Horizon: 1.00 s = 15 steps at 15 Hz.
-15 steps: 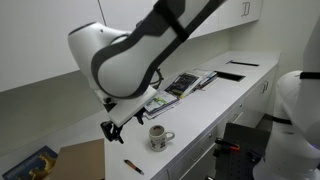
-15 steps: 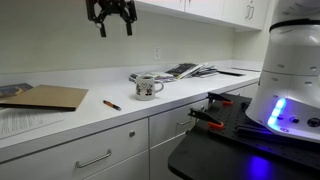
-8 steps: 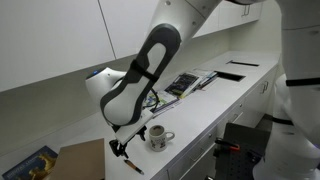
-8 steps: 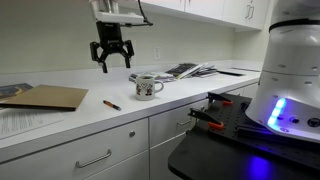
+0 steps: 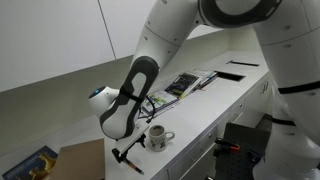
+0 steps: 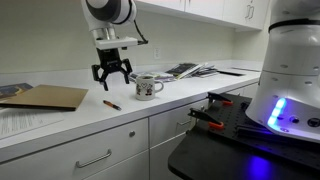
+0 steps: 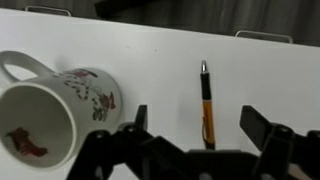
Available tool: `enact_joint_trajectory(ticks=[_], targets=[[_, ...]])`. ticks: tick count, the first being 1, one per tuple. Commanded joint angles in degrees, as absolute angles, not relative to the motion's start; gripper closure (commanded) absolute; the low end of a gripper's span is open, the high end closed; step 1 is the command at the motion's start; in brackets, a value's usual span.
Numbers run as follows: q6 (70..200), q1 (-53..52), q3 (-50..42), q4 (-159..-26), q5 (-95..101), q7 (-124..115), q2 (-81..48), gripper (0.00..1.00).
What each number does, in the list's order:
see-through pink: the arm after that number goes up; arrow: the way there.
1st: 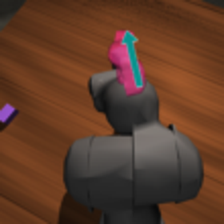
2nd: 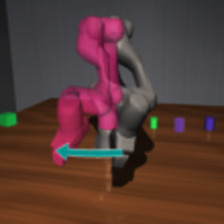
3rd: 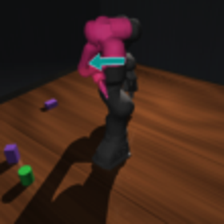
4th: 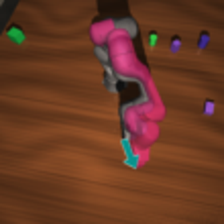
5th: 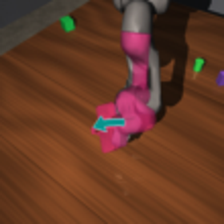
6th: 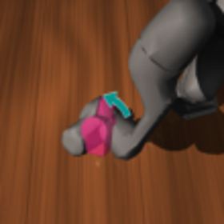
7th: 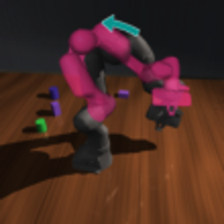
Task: Put the yellow pen inside the white mug
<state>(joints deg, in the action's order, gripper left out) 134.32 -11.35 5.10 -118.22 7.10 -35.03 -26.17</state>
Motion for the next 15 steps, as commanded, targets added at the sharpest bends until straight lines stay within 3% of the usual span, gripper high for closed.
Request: enact_joint_trajectory(ticks=[1,4,6,8,12,15], targets=[[135.5,-13.66,2.77,-113.62,6.6,-33.53,-30.85,0.0],[136.15,-14.07,2.74,-110.11,5.47,-32.16,-34.84,0.0],[136.13,-14.67,2.76,-108.09,5.44,-31.09,-37.02,0.08],[136.04,-15.15,2.7,-106.34,5.21,-30.17,-38.97,0.21],[135.3,-15.89,2.09,-104.09,5.13,-30.36,-41.5,0.62],[135.17,-16.14,1.8,-103.54,5.2,-29.72,-41.57,0.84]])
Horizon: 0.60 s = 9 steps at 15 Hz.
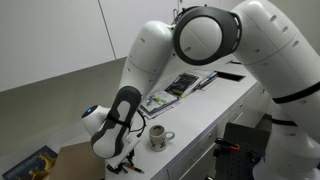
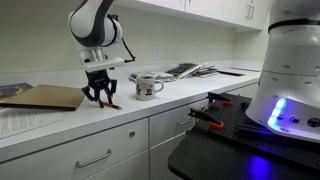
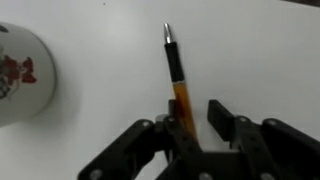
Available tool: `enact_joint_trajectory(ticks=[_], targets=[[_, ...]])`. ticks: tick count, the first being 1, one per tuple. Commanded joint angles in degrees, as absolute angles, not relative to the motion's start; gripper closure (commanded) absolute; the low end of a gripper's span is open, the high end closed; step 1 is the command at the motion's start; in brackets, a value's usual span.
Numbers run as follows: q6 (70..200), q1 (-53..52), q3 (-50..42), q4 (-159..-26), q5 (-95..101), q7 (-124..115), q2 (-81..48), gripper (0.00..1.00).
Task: Put the yellow pen inside the white mug
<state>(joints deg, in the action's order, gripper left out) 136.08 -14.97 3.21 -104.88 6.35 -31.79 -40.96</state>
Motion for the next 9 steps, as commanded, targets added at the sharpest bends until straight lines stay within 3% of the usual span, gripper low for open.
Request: enact_joint_trajectory(ticks=[1,2,9], targets=[[135.16,-16.0,2.03,-103.63,5.11,-29.13,-41.34,0.91],[135.46,-15.96,2.2,-104.02,5.35,-28.33,-40.99,0.99],[137.05,-14.66,4.78,-107.54,6.52,-13.47,-36.49,0.96]])
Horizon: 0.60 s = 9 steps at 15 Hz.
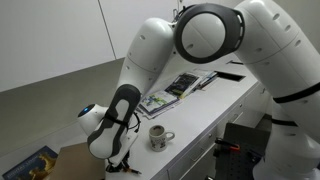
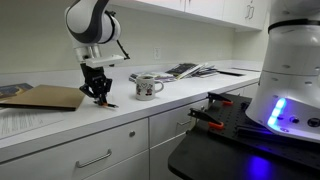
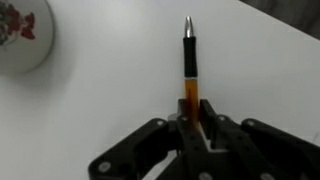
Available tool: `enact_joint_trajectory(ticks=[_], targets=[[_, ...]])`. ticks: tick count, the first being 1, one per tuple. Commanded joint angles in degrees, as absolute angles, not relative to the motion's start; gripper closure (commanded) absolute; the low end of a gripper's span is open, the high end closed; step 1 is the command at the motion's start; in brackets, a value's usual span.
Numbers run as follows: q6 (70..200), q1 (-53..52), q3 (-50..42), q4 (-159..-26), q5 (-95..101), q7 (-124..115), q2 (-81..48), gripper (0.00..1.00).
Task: Put the yellow pen inside the white mug
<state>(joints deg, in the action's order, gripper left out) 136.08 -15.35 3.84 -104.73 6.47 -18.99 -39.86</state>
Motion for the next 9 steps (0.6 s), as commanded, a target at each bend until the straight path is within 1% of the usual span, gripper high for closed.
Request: enact_joint_trajectory(ticks=[1,9], targets=[[137.34,-14.09,5.54,-108.11,6.18,-10.84,-35.38,0.96],[135.31,-5.69,14.85,-112.93,-2.13,17.74,-27.33,0.96]])
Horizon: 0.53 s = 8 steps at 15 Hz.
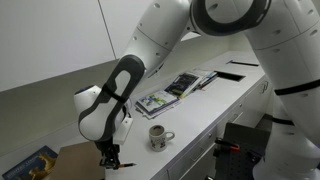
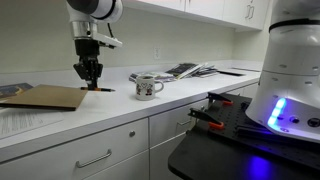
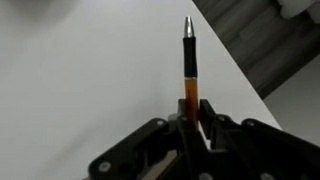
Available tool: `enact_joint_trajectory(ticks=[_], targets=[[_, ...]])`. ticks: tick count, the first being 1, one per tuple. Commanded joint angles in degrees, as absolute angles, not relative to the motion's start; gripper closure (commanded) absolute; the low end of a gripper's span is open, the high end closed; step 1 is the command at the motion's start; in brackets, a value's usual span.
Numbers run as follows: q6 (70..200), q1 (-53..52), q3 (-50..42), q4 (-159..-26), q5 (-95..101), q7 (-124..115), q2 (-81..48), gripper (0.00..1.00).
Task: Put the yellow pen inside the white mug
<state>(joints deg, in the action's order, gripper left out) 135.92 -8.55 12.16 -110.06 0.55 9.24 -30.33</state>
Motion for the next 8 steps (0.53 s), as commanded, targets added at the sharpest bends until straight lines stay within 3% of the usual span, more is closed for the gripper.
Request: enact_joint_trajectory(ticks=[1,8], targets=[[135.14,-5.02,15.44,-113.47,-2.65,20.54,-26.63,0.96],[134.26,-4.58,15.33,-115.96,-3.56,25.49,-22.88,0.96]])
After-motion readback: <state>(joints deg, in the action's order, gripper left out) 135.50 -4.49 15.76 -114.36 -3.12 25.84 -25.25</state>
